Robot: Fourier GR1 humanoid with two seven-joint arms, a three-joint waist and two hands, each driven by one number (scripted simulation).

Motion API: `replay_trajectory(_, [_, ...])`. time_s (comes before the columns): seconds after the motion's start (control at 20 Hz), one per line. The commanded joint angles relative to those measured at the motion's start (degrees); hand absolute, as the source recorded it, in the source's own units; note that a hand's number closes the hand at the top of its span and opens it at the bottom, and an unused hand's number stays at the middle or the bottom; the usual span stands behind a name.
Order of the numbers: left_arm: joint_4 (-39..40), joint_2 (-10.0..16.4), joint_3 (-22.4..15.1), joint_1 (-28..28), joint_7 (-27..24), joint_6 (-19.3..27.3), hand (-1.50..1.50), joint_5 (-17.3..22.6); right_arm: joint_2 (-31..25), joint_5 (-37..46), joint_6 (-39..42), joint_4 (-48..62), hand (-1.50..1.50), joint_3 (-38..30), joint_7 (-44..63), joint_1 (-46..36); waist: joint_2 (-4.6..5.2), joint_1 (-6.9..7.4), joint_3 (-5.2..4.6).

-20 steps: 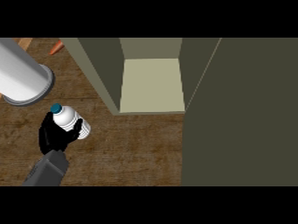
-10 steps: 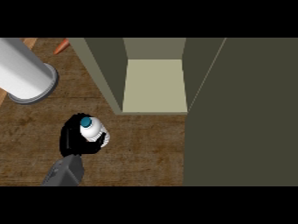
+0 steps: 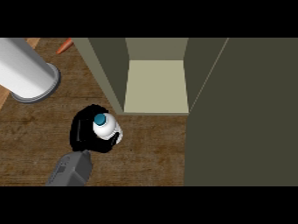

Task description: Pick up the bottled water, place it into the cabinet and close the cabinet

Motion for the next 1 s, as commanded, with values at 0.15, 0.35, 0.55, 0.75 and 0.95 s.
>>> replay_trajectory(0.15, [-20.14, -0.16, -15.78, 2.63, 9.29, 12.79, 1.50, 6.51, 0.08, -3.61, -0.45, -5.62, -1.50, -1.02, 2.89, 0.36, 0.06, -0.28, -0.02])
replay_trajectory(0.35, [-30.87, -0.16, -23.62, 1.58, 18.50, 23.92, 1.50, 6.15, 0.16, -1.42, 0.37, -4.91, -1.50, -0.08, 1.97, 0.71, -0.15, -0.61, 0.00])
replay_trajectory(0.55, [-36.81, -0.16, -27.42, -0.36, 25.51, 31.34, 1.50, 4.34, 0.72, -4.52, -0.90, -5.50, -1.50, 0.08, 4.39, -1.82, 0.38, -0.49, -0.04])
replay_trajectory(0.75, [-35.55, -0.16, -32.83, -8.39, 26.51, 44.21, 1.50, 4.63, 0.88, -2.54, -0.61, -7.64, -1.50, 1.26, 6.24, -1.88, 0.59, -1.41, -0.08])
replay_trajectory(0.95, [-30.37, -0.16, -33.16, -17.19, 26.21, 50.67, 1.50, 6.04, -2.07, -8.54, 0.02, -5.38, -1.50, -4.19, 7.10, -4.61, 0.78, -1.69, -0.07])
